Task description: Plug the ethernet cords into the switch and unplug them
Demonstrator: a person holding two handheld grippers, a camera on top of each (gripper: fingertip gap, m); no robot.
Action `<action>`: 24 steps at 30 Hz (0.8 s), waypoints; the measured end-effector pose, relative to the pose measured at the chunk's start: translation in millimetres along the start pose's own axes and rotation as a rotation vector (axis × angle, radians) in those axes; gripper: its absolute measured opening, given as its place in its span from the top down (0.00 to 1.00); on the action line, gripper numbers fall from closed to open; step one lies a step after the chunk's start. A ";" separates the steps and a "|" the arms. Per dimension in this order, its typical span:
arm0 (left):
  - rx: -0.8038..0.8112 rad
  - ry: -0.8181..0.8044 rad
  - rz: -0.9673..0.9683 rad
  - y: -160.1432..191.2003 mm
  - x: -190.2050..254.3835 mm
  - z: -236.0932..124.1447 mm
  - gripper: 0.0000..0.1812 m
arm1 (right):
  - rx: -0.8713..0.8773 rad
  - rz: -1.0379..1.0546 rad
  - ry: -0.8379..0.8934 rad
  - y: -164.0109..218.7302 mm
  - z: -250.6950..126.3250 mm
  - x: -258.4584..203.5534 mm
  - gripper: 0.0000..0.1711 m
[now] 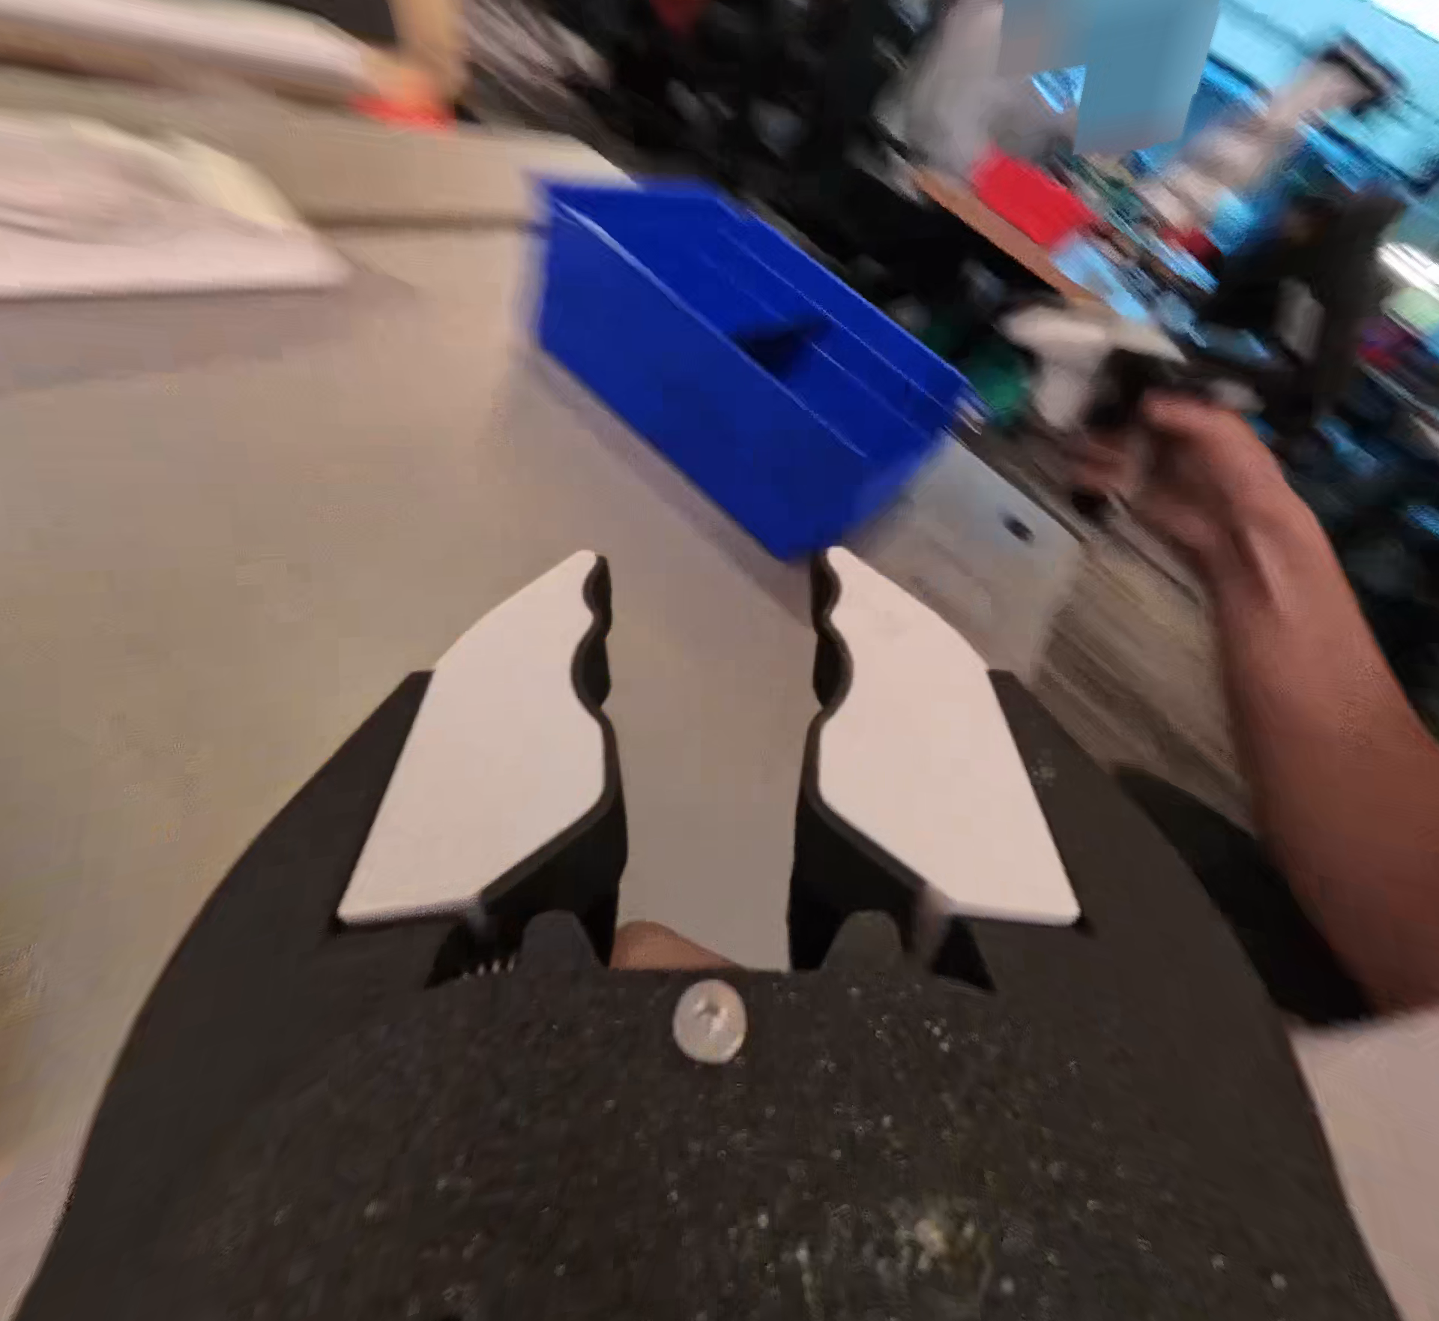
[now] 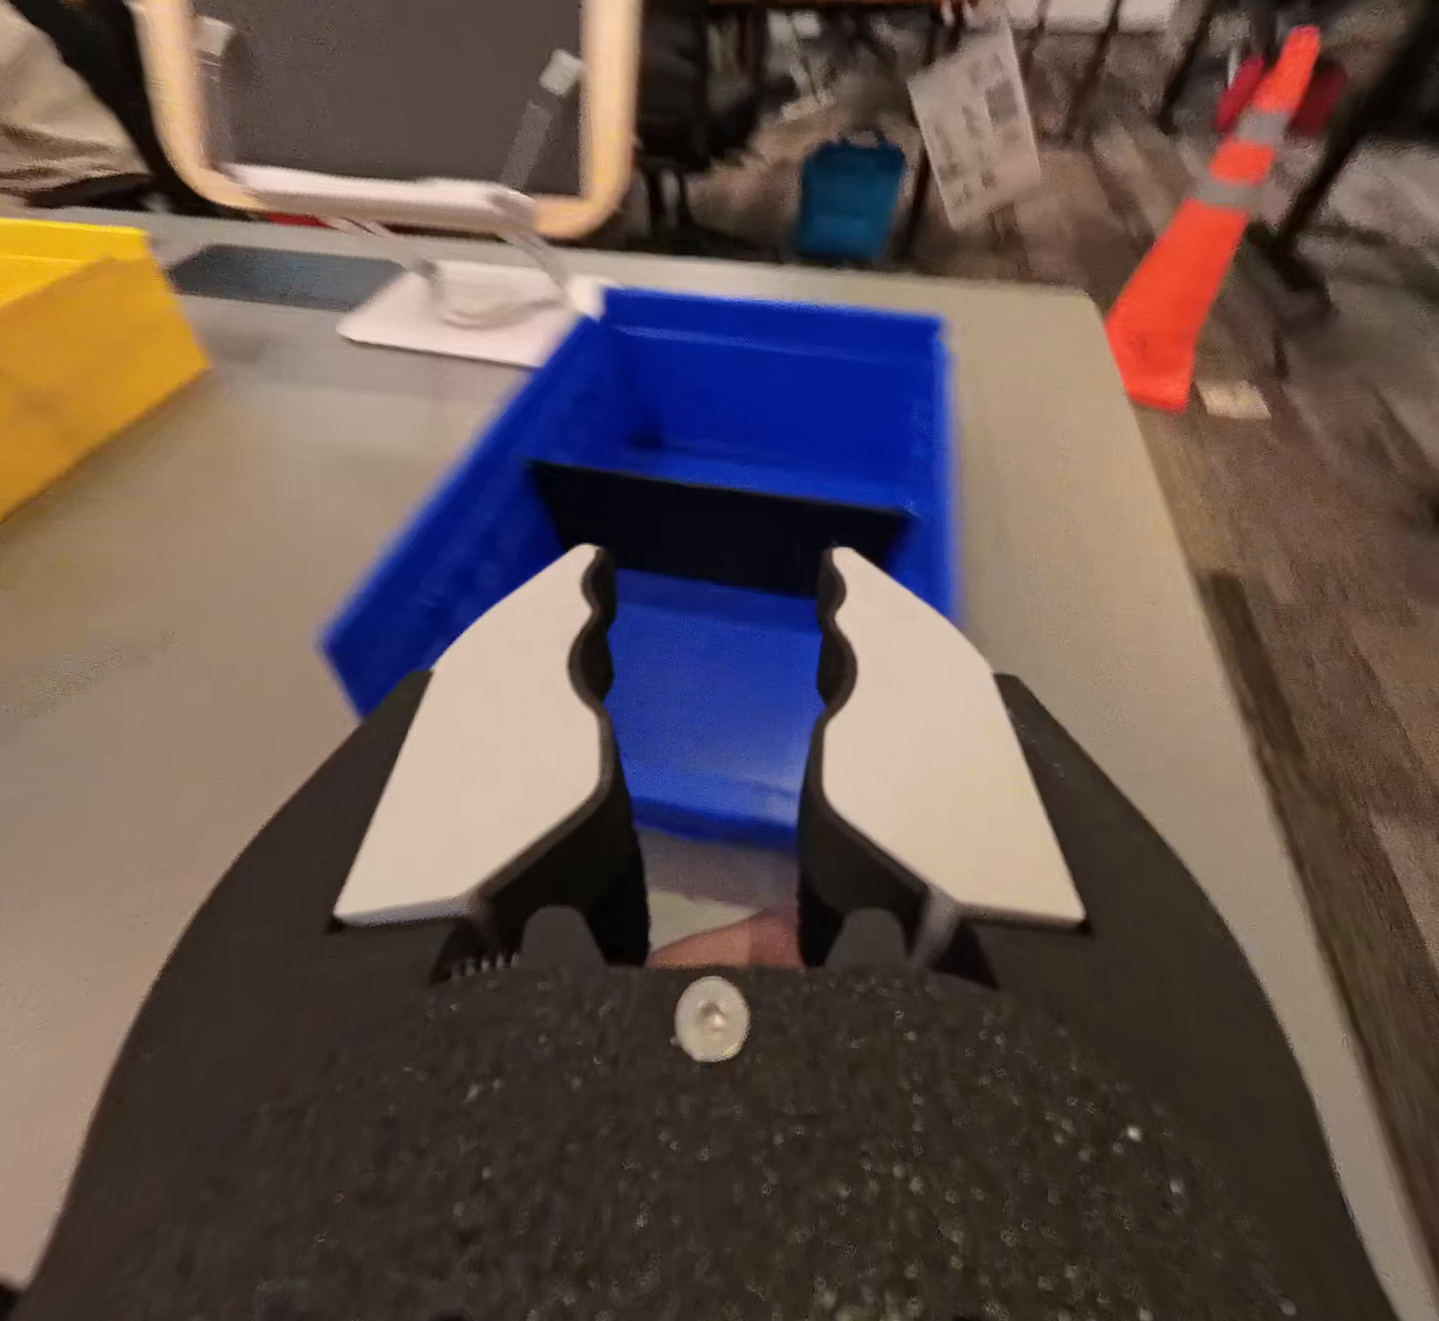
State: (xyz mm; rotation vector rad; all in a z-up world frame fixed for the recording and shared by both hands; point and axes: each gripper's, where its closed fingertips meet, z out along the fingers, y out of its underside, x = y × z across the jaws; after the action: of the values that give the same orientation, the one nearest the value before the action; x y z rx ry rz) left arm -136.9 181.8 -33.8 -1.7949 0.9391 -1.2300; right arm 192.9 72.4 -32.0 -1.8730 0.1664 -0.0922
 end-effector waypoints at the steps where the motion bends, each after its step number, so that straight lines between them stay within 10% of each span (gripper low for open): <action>1: -0.098 0.133 0.010 18.2 31.4 35.4 0.70 | -0.042 0.039 0.022 8.2 -8.0 31.3 0.70; 9: -0.310 0.201 0.054 71.1 86.5 209.5 0.57 | -0.113 0.183 0.064 73.0 11.1 70.8 0.67; 24: -0.322 0.102 0.097 63.3 79.1 267.7 0.53 | -0.146 0.191 0.108 74.0 63.8 90.4 0.76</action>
State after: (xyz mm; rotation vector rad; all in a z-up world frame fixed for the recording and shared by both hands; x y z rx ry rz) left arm 129.3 130.9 -126.1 -1.9174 1.3295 -1.1691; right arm 286.5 96.0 -123.7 -1.9880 0.4353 -0.0510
